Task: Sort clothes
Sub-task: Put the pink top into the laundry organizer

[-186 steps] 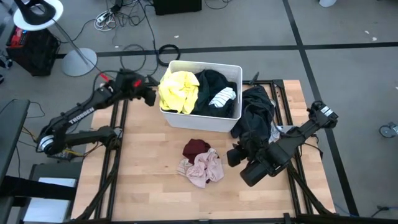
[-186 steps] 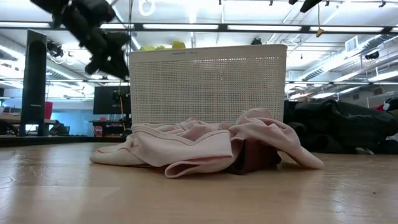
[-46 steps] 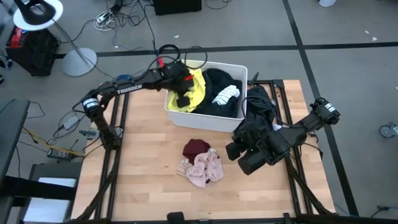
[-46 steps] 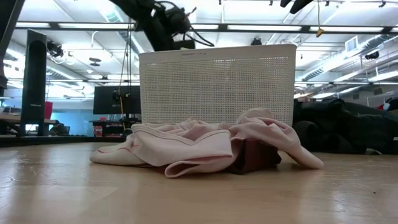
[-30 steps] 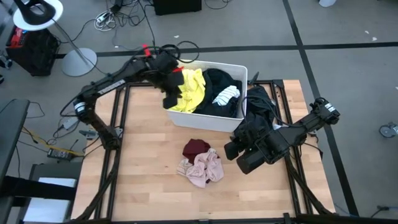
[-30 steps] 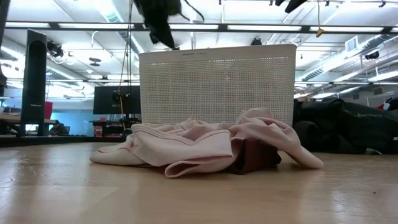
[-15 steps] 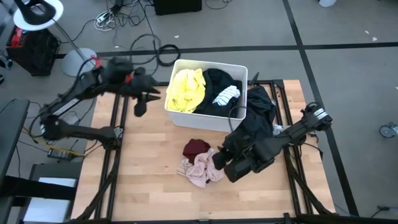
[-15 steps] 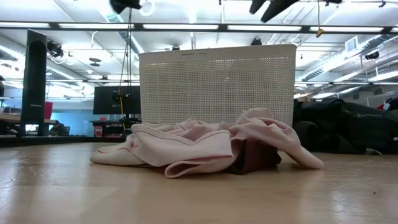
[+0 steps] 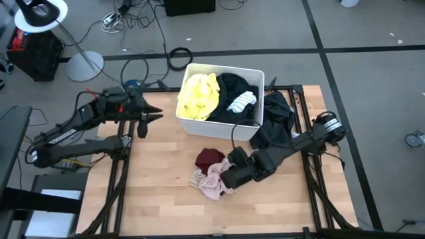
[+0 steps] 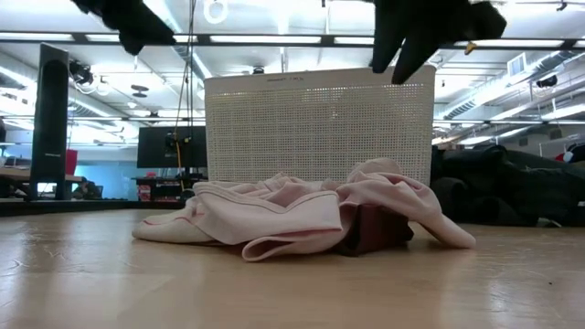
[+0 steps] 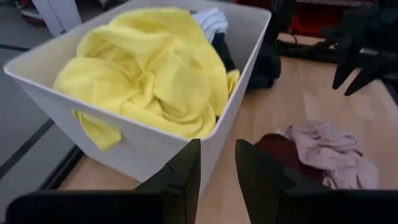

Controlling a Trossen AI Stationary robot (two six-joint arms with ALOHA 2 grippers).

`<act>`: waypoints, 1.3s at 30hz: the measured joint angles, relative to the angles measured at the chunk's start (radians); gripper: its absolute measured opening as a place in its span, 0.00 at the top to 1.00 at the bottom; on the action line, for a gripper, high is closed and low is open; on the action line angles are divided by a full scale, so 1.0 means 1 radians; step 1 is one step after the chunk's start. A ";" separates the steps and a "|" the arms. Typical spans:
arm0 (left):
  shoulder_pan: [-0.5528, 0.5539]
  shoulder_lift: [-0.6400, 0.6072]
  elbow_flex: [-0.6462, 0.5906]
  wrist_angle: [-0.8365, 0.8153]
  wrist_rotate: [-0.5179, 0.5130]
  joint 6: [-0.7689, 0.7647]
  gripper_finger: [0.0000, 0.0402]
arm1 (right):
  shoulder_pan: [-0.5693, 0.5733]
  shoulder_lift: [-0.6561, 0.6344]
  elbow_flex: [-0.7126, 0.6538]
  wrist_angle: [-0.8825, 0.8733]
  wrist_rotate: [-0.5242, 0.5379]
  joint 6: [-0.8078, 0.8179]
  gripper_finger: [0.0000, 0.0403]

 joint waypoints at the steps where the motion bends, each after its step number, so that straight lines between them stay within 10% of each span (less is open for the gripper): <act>1: 0.000 -0.003 -0.009 0.000 0.000 0.000 0.74 | -0.012 0.000 0.000 0.002 -0.029 0.000 0.70; 14: 0.000 -0.154 -0.118 0.142 0.261 -0.023 0.74 | -0.067 0.072 0.000 0.069 -0.052 -0.067 0.50; 27: -0.001 -0.636 -0.396 0.187 0.139 -0.190 0.74 | -0.048 0.199 0.000 0.132 -0.156 -0.117 0.37; 32: -0.001 -0.624 -0.472 0.251 0.129 -0.201 0.74 | -0.082 0.198 0.000 0.107 -0.141 -0.180 0.50; 39: -0.001 -0.631 -0.564 0.360 0.118 -0.206 0.74 | -0.122 0.184 -0.001 0.082 -0.183 -0.261 0.94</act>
